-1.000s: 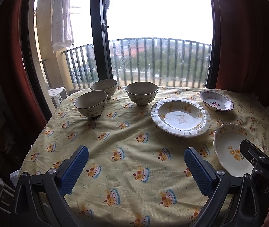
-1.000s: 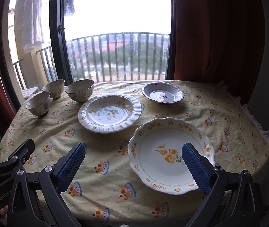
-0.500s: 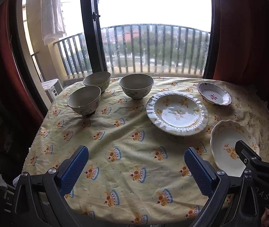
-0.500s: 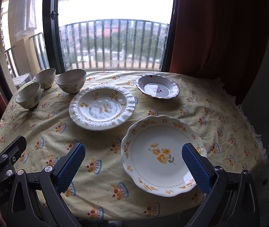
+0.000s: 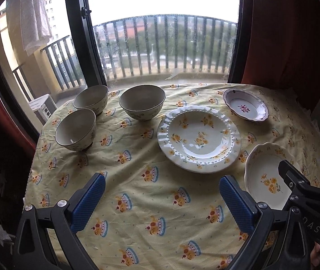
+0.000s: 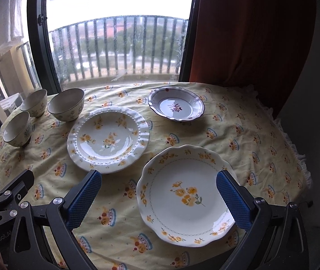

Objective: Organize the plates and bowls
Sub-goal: 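Move the right gripper to the wavy-rimmed orange-flower plate and grasp its rim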

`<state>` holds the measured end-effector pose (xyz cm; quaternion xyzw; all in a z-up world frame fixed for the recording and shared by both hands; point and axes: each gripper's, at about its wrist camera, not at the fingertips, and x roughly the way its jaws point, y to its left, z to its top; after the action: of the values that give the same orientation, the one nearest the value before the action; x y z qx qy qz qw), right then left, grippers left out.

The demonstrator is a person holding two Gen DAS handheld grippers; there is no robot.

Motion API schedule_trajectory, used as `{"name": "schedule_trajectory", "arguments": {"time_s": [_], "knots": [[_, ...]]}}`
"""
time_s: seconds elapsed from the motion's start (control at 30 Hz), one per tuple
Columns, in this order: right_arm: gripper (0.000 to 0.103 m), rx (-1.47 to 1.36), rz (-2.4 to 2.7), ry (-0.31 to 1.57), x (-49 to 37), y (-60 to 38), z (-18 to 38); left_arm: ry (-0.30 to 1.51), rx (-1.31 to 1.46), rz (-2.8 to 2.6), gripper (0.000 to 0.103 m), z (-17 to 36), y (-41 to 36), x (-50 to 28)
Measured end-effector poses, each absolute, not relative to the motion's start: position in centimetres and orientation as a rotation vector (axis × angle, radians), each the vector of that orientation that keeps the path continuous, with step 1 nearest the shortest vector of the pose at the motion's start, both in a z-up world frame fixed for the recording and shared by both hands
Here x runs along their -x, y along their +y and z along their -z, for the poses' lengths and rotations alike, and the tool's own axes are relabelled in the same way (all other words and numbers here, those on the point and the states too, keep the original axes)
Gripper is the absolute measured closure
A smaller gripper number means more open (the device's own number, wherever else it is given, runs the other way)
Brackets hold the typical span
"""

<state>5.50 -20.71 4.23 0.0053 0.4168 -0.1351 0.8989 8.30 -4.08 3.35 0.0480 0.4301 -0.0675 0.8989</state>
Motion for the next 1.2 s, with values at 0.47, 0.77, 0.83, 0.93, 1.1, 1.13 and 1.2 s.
{"name": "schedule_trajectory", "arguments": {"time_s": [0.47,0.77,0.83,0.93,1.1,1.13,1.2], "knots": [[0.001,0.018,0.256,0.975,-8.6,-29.1,-1.9,1.049,-0.03,0.108,0.003,-0.1,-12.1,-10.4],[0.003,0.016,0.184,1.084,-11.1,-35.0,1.5,1.156,-0.001,0.012,0.007,3.5,-17.1,-11.5],[0.004,0.036,0.161,1.103,-11.4,-35.7,2.4,1.184,0.006,-0.001,0.007,4.4,-17.9,-11.5],[0.004,0.056,0.146,1.137,-11.8,-36.8,3.9,1.221,0.008,-0.013,0.011,5.7,-19.2,-11.6],[0.004,0.053,0.127,1.207,-12.2,-38.4,6.4,1.278,-0.001,-0.03,0.013,7.7,-21.0,-11.4],[0.005,0.05,0.12,1.219,-12.2,-38.7,6.9,1.289,-0.003,-0.033,0.014,8.0,-21.3,-11.4],[0.007,0.04,0.105,1.241,-12.2,-39.2,7.7,1.316,-0.008,-0.042,0.019,8.7,-21.8,-11.3]]}}
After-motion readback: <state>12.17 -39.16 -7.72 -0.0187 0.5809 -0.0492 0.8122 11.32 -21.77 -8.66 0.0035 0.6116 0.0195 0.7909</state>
